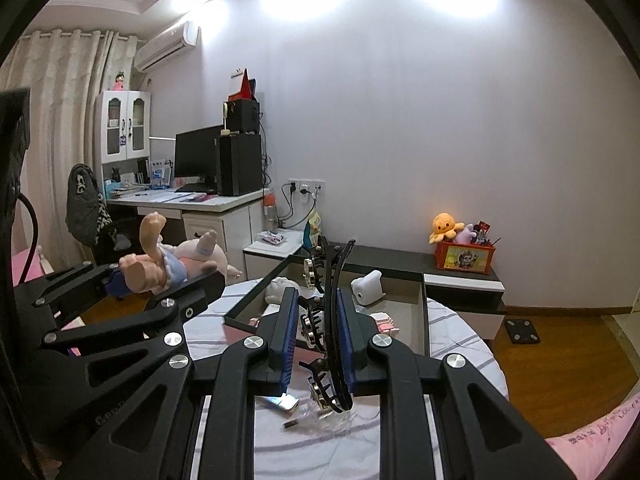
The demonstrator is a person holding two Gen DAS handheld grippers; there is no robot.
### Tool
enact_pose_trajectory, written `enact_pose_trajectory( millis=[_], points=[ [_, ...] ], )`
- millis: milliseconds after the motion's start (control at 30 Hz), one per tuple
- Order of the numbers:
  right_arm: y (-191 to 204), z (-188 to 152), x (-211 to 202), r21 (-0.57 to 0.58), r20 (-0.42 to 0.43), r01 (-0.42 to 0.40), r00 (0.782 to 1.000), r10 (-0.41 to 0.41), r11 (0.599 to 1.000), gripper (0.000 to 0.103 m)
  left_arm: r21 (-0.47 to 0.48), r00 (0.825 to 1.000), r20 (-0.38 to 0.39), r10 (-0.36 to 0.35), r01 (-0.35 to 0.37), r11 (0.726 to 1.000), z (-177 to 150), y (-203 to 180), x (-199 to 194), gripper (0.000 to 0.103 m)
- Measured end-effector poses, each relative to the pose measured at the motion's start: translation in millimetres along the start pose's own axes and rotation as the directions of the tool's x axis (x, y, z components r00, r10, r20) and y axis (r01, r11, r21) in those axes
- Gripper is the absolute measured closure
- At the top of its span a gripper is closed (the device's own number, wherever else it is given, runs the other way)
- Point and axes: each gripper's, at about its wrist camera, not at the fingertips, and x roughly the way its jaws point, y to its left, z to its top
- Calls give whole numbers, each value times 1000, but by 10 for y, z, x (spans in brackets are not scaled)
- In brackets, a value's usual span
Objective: Organize rigid objects
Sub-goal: 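Carry the doll and hair clip into the pink box and open both tools, then withdraw both tools and move toward the blue box and glass bottle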
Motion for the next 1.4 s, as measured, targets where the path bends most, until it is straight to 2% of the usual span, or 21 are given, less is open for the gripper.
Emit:
enact_pose_trajectory(
  millis=[133,267,333,467,600,733,800,833,933,967,1000,1067,1133,1167,1300,1400],
  points=[
    [-119,57,354,7,-35,1,999,-1,1000,84,8,998,-58,-25,25,1000,104,22,558,58],
    [-250,72,806,23,-92,0,996,2,1000,84,6,988,-149,-41,42,999,109,58,1151,58],
    [-328,24,1088,37,-136,-13,991,18,999,84,17,981,-193,-32,36,999,56,68,1435,58],
    [-420,-114,1507,51,-215,-19,976,30,999,84,20,954,-298,-29,36,999,-79,101,1921,58],
    [-484,-304,1814,66,-296,-25,954,43,997,84,28,932,-362,-5,16,999,-230,129,2198,58],
    [-564,-401,1916,92,-323,-21,945,50,995,83,35,933,-359,7,5,999,-263,114,2249,57],
    [-578,-406,1918,101,-317,-23,947,54,995,83,39,937,-348,13,1,999,-238,95,2222,44],
    [-582,-397,1923,103,-320,-23,946,55,994,82,38,939,-342,26,-14,999,-212,97,2203,42],
    [-582,-340,1881,100,-322,5,946,27,995,66,25,953,-300,44,-38,999,-130,166,2030,36],
    [-593,-324,1854,99,-320,14,947,19,995,56,21,956,-290,46,-42,999,-106,202,1977,31],
    [-596,-289,1775,97,-307,36,952,-5,995,45,11,961,-274,46,-45,999,-72,233,1882,25],
    [-598,-227,1633,100,-273,41,962,-12,994,36,-4,968,-245,46,-48,999,-17,283,1707,23],
    [-567,-135,1403,105,-233,45,972,-20,993,21,-15,976,-212,43,-47,999,42,301,1469,20],
    [-540,-89,1289,98,-213,49,977,-27,994,19,-18,980,-193,42,-46,999,66,303,1354,19],
    [-416,64,828,77,-146,45,989,-34,996,18,-31,994,-97,46,-50,998,159,296,745,13],
    [-304,173,434,49,-86,72,994,-67,996,18,-36,998,-36,53,-54,998,192,283,335,11]
  ],
)
